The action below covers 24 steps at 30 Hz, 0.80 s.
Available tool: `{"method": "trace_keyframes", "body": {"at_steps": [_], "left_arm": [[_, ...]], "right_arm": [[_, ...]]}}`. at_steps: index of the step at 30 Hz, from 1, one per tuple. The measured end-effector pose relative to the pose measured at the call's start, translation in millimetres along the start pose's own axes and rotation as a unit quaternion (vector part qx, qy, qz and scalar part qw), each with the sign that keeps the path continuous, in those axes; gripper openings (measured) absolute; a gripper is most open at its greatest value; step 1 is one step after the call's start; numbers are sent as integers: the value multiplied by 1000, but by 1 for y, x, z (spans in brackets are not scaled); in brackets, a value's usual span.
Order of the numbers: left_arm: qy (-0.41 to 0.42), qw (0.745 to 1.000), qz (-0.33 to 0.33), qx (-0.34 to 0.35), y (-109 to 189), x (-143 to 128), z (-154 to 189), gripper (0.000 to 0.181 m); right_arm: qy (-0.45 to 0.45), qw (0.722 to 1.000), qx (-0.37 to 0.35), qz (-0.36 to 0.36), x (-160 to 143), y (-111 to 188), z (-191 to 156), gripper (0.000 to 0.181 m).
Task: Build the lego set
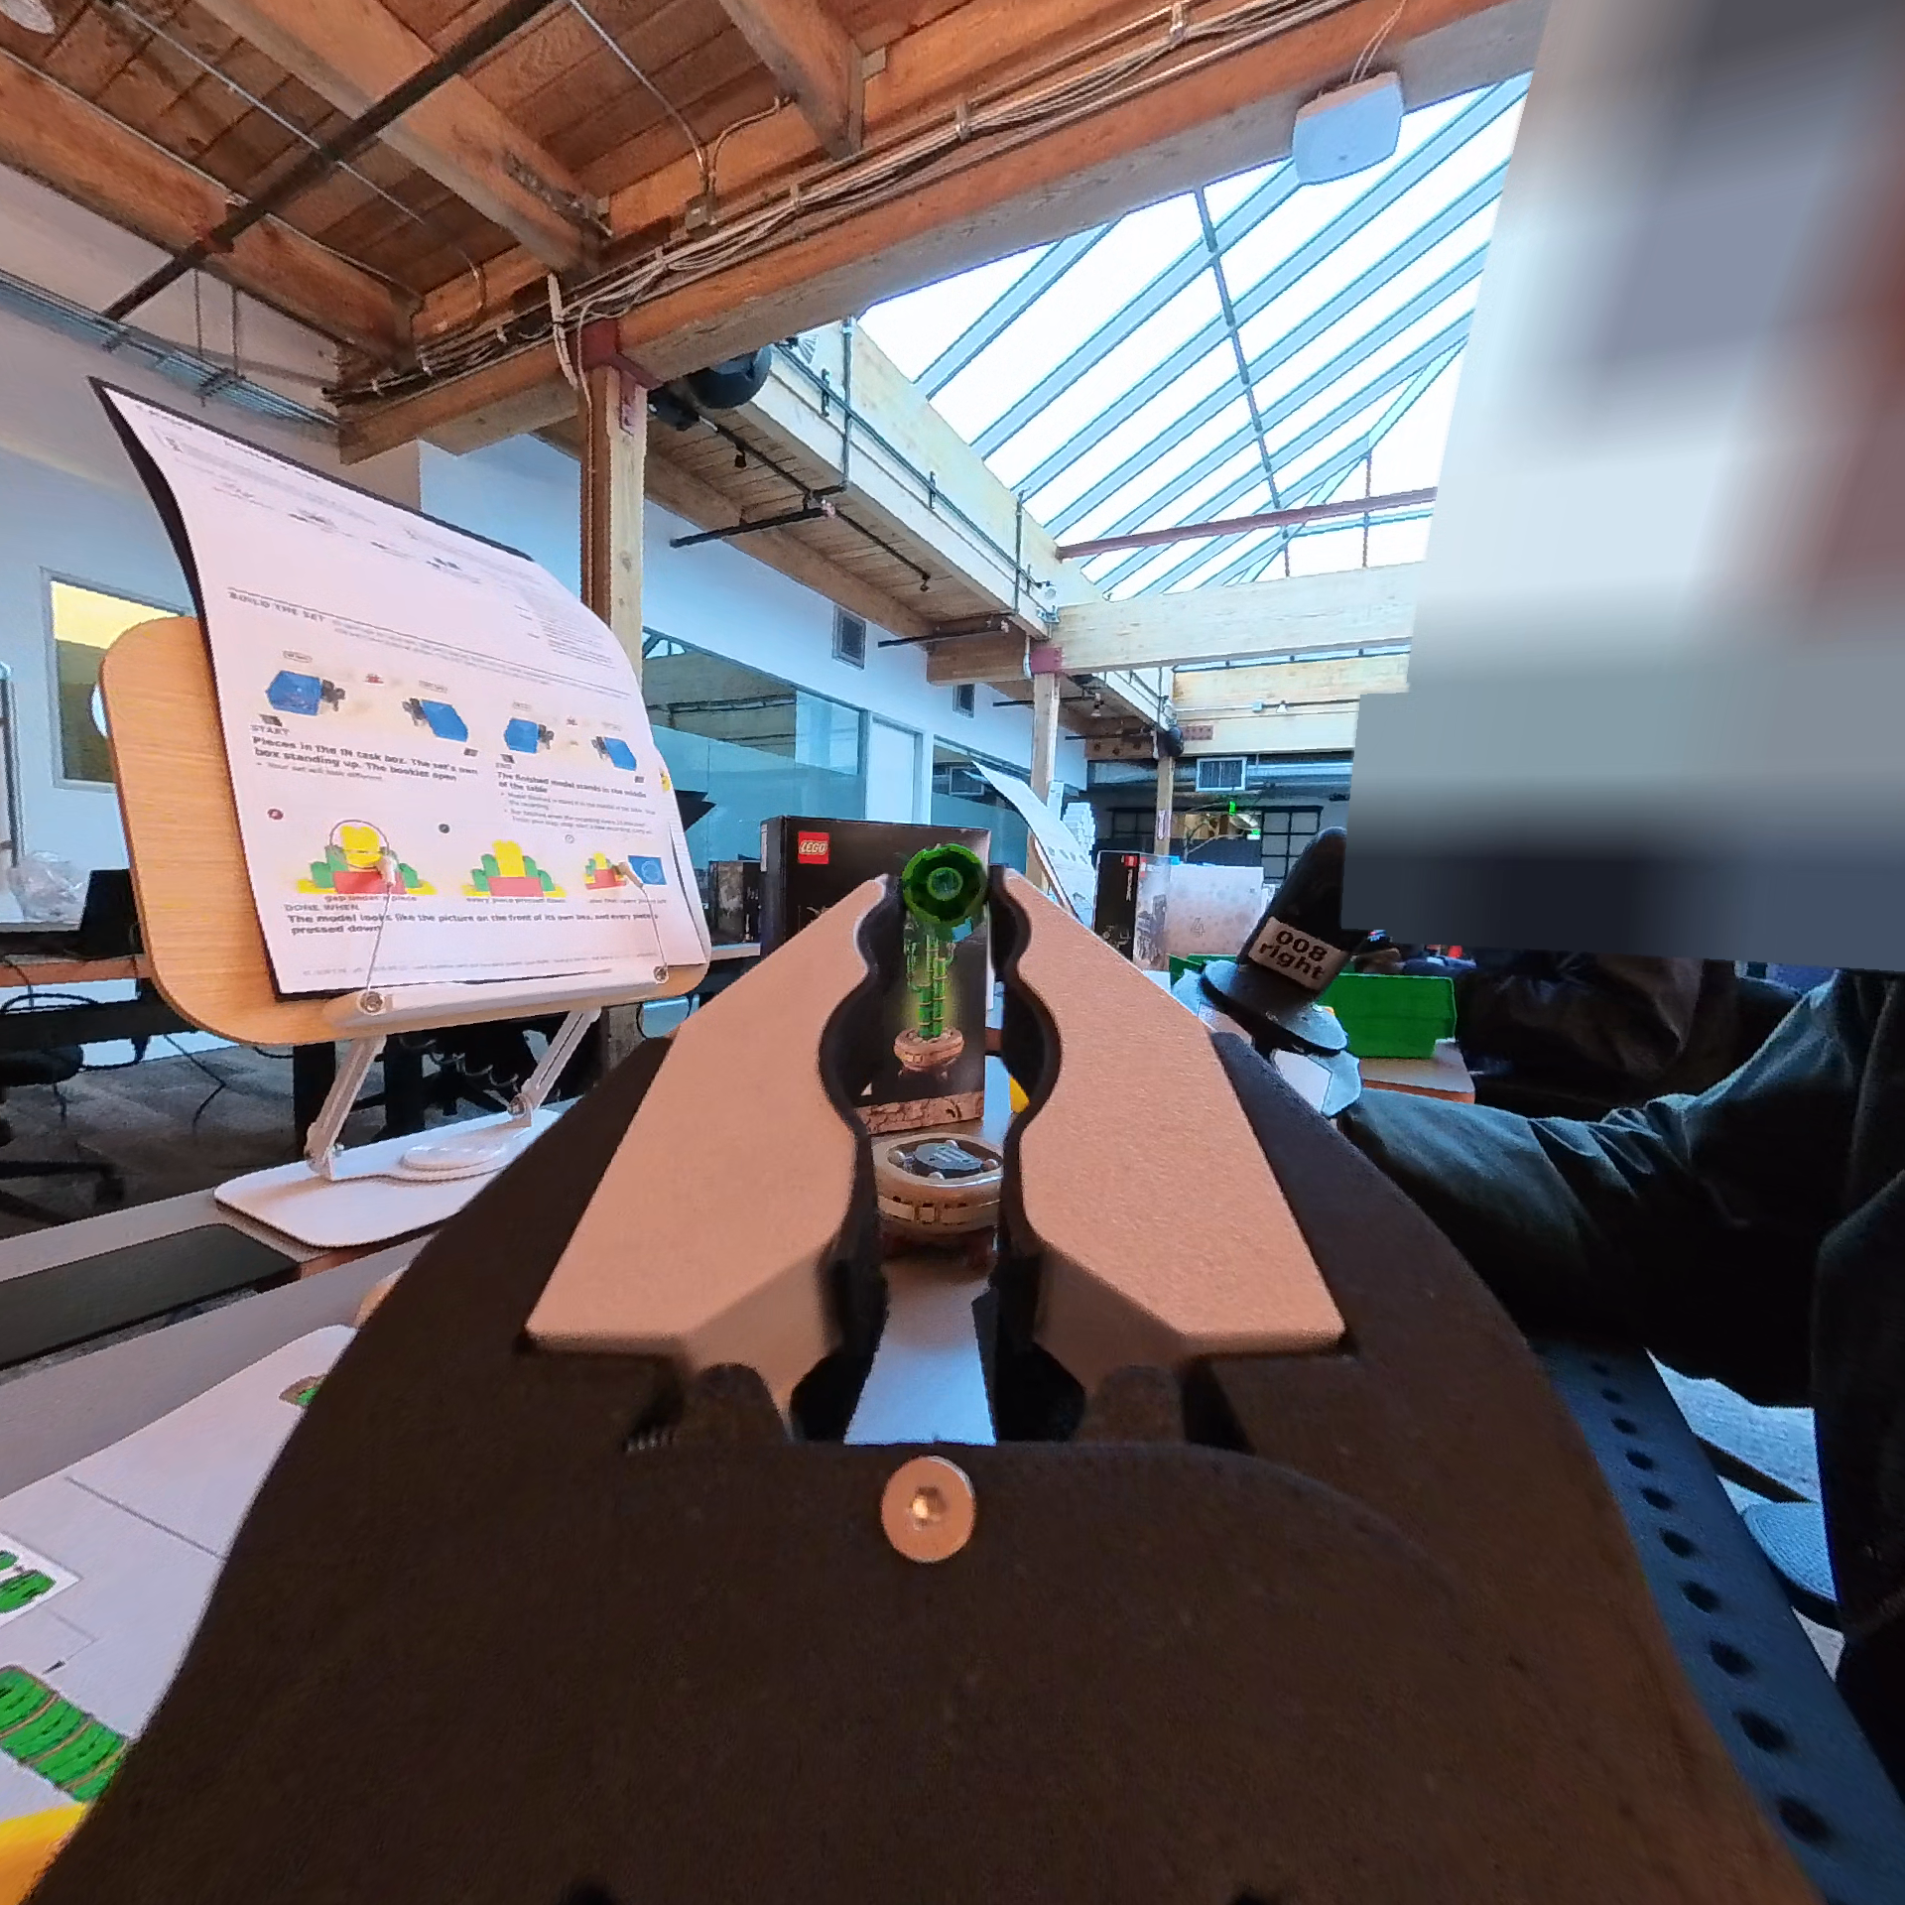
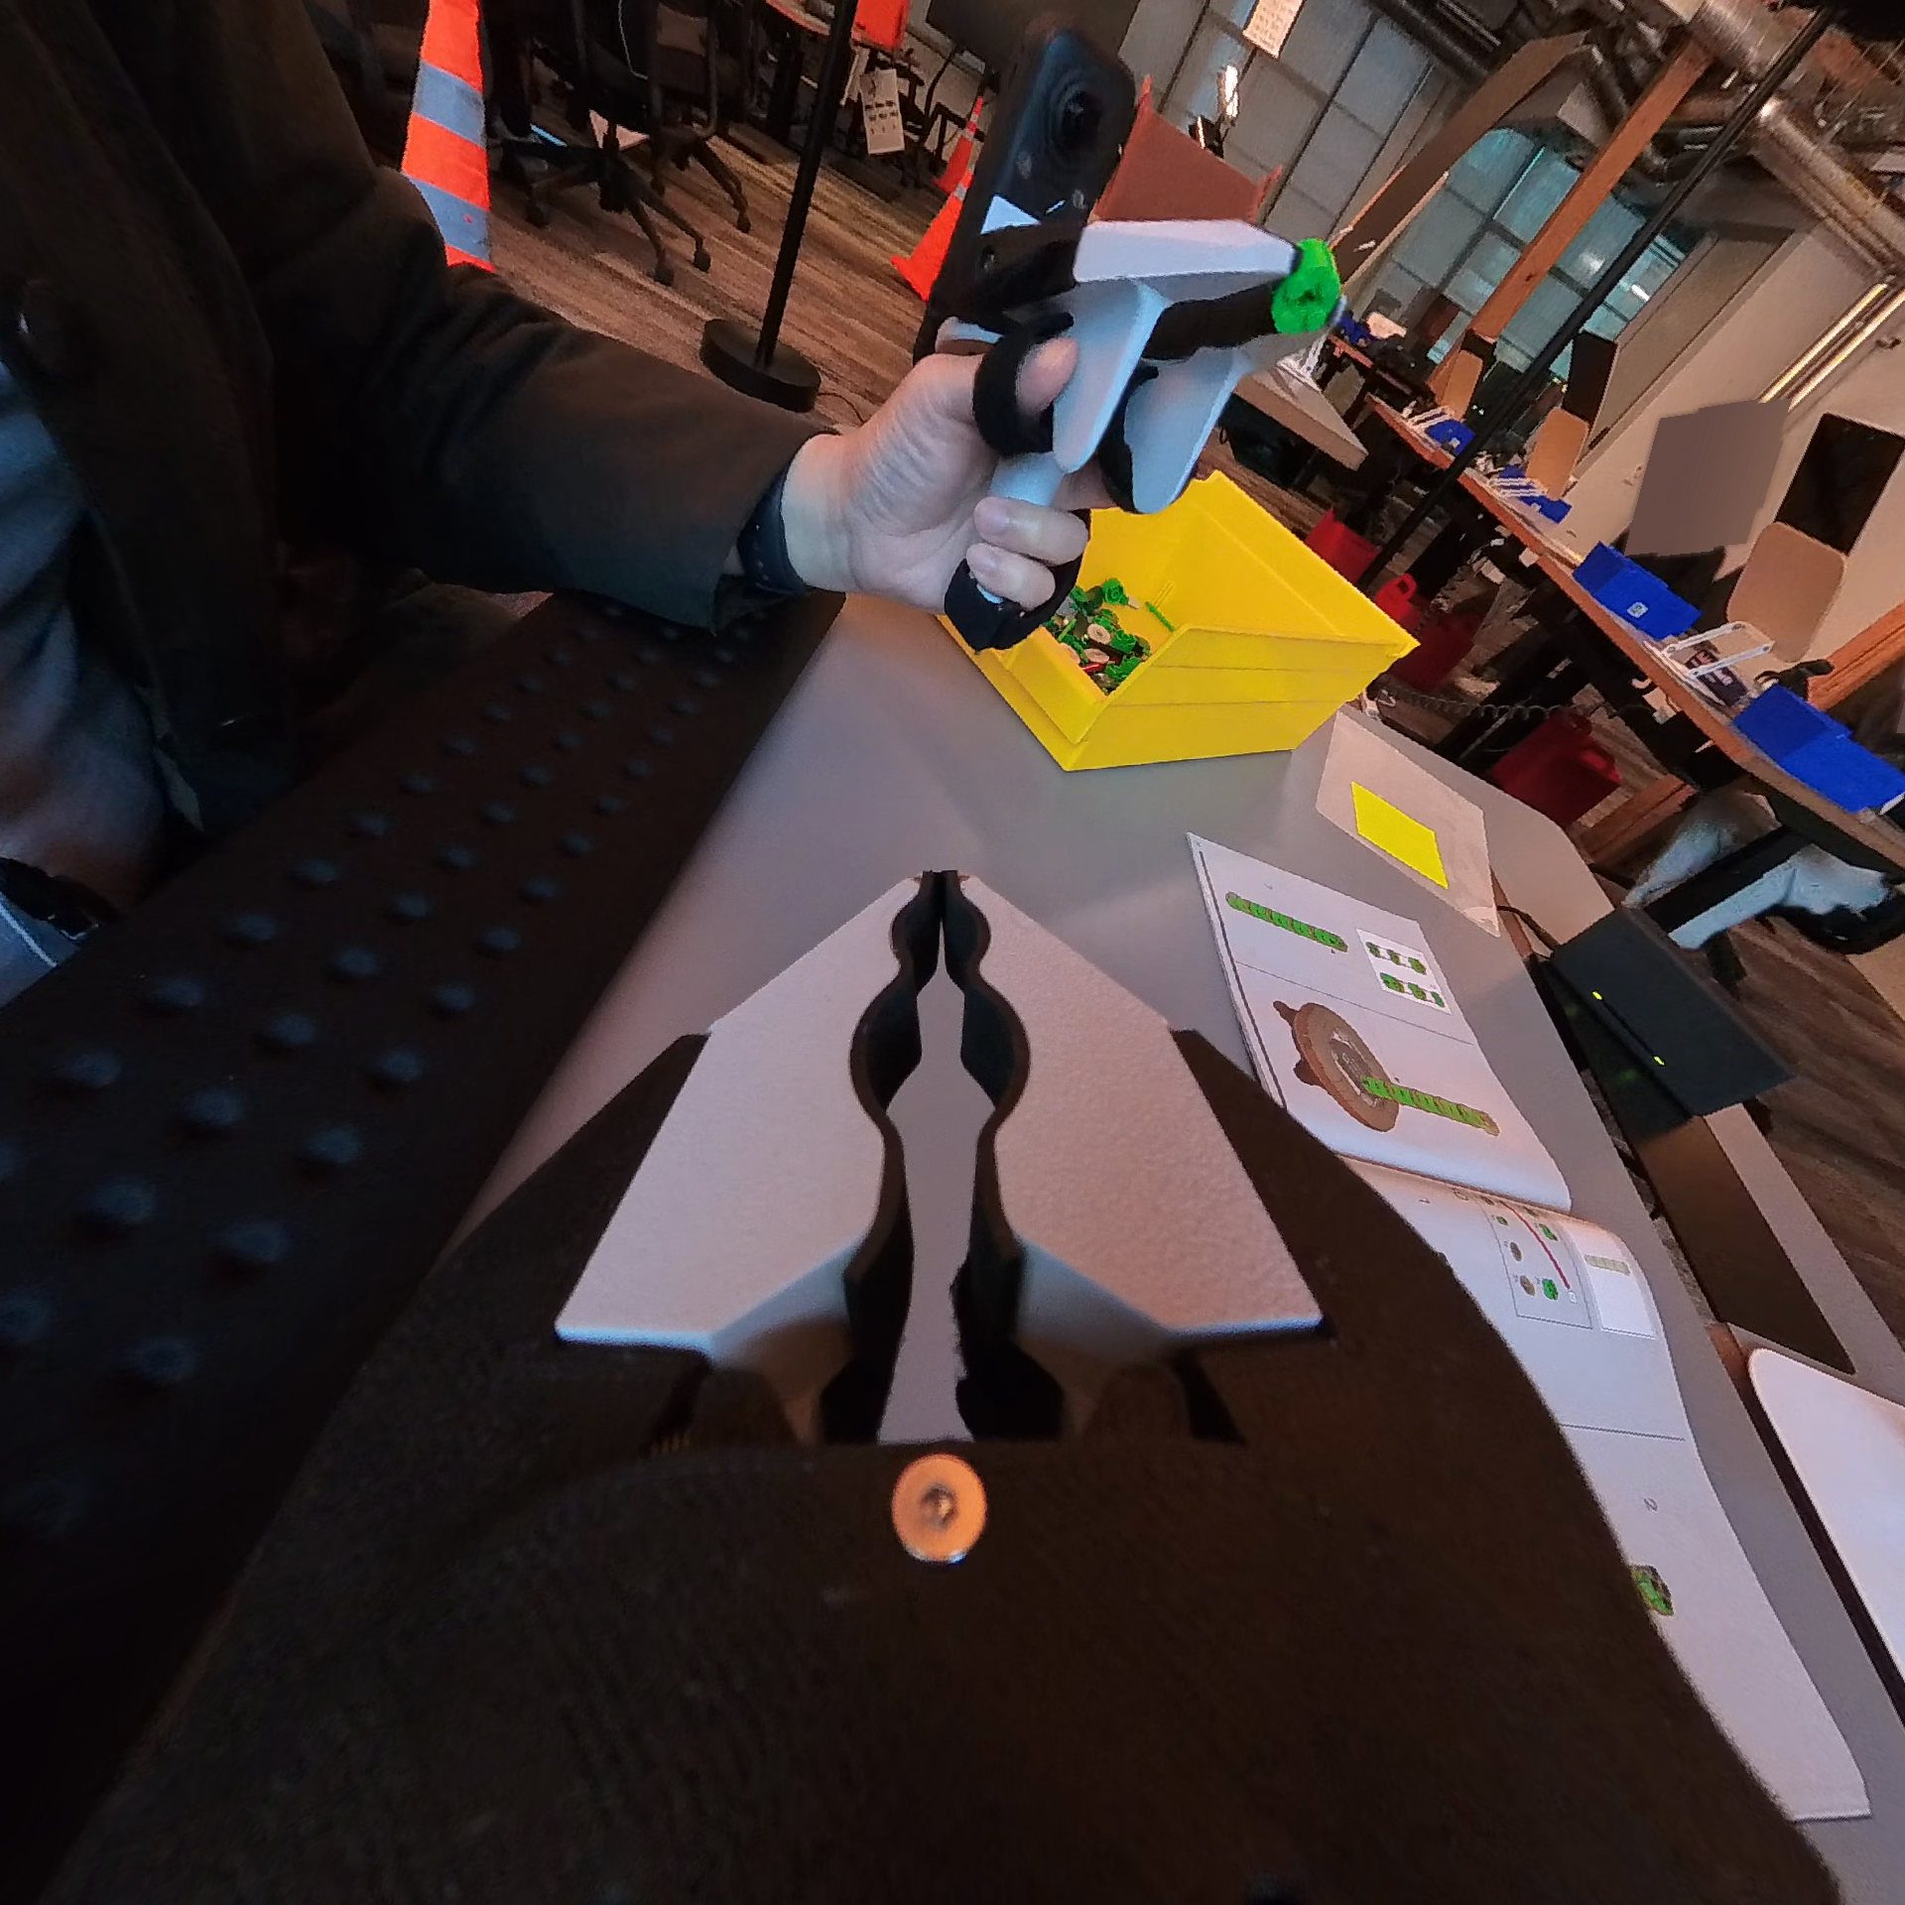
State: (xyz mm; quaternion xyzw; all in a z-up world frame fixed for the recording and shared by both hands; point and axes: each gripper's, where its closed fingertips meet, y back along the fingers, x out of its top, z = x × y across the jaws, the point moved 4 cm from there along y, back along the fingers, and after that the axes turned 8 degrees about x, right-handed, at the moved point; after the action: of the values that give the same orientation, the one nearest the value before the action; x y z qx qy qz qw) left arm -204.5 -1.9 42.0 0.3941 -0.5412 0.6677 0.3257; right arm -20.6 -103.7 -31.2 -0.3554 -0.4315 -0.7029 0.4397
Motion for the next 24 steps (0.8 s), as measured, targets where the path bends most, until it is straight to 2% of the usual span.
{"method": "trace_keyframes", "body": {"at_steps": [24], "left_arm": [[-59, 996, 11, -70, 0, 0, 26, 14]], "right_arm": [[-3, 1000, 8, -11, -4, -4, -1, 0]]}}
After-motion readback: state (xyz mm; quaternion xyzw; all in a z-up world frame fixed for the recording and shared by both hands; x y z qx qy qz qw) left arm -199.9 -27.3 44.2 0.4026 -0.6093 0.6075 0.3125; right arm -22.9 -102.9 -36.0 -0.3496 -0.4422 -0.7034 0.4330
